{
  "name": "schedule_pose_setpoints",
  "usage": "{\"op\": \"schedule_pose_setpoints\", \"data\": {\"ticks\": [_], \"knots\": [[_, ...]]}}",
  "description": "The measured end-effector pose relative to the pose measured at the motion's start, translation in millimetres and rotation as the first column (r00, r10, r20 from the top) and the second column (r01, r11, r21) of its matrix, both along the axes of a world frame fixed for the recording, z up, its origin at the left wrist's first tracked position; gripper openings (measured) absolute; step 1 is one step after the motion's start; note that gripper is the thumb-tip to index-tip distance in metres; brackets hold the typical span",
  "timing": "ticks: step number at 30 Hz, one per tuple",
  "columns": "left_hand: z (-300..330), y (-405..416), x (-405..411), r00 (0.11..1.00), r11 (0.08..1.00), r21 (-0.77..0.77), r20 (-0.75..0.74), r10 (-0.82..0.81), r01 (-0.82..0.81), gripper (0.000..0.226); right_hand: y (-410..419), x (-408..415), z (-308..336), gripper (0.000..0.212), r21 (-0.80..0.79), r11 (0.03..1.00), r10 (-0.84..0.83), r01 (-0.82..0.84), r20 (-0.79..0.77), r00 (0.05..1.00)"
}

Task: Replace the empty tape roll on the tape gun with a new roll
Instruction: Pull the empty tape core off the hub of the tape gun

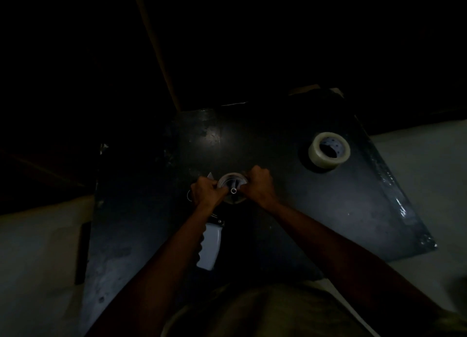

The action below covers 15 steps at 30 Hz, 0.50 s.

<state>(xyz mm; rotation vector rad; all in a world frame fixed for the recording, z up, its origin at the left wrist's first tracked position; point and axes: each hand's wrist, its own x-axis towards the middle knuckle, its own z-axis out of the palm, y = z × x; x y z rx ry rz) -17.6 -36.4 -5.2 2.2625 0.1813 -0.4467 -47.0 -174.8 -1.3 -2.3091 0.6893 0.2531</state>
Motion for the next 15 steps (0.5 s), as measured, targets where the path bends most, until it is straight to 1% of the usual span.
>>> {"op": "schedule_pose_setpoints", "data": {"ticks": [2,4,6,8,9,10,11,12,13,15], "knots": [[-1,6,-4,0.997,0.997,-0.04,-0.03,-0.069,0.068,0.014,-8,-3,-1,0.038,0.025,0.998,0.063,-0.063,-0.025,0.998],[1,12,-10,0.996,0.99,-0.107,-0.006,-0.09,0.089,0.016,-11,-7,2,0.038,0.07,0.991,0.117,-0.117,-0.001,0.993],[4,19,-17,0.984,0.987,-0.072,0.115,-0.136,0.145,0.01,-11,-9,6,0.043,0.136,0.976,0.166,-0.172,0.058,0.985],[3,25,-25,0.957,0.973,-0.065,0.204,-0.205,0.222,0.006,-10,-15,5,0.058,0.246,0.95,0.176,-0.193,0.089,0.98],[0,29,-29,0.937,0.963,-0.068,0.258,-0.236,0.261,0.013,-9,-18,1,0.068,0.296,0.935,0.176,-0.195,0.09,0.98],[-2,31,-33,0.912,0.955,-0.053,0.316,-0.261,0.292,0.029,-7,-21,-2,0.08,0.318,0.926,0.186,-0.206,0.092,0.978],[-8,34,-35,0.886,0.948,-0.025,0.364,-0.287,0.318,0.044,-5,-24,-7,0.091,0.312,0.923,0.201,-0.225,0.106,0.974],[-13,36,-37,0.864,0.941,-0.006,0.398,-0.308,0.338,0.055,-2,-26,-10,0.097,0.289,0.927,0.213,-0.24,0.123,0.969],[-17,35,-38,0.85,0.931,-0.007,0.41,-0.33,0.365,0.064,0,-27,-12,0.097,0.262,0.932,0.217,-0.251,0.154,0.964],[-25,35,-40,0.863,0.918,-0.053,0.365,-0.349,0.393,0.079,5,-30,-11,0.09,0.214,0.942,0.213,-0.26,0.219,0.952]]}}
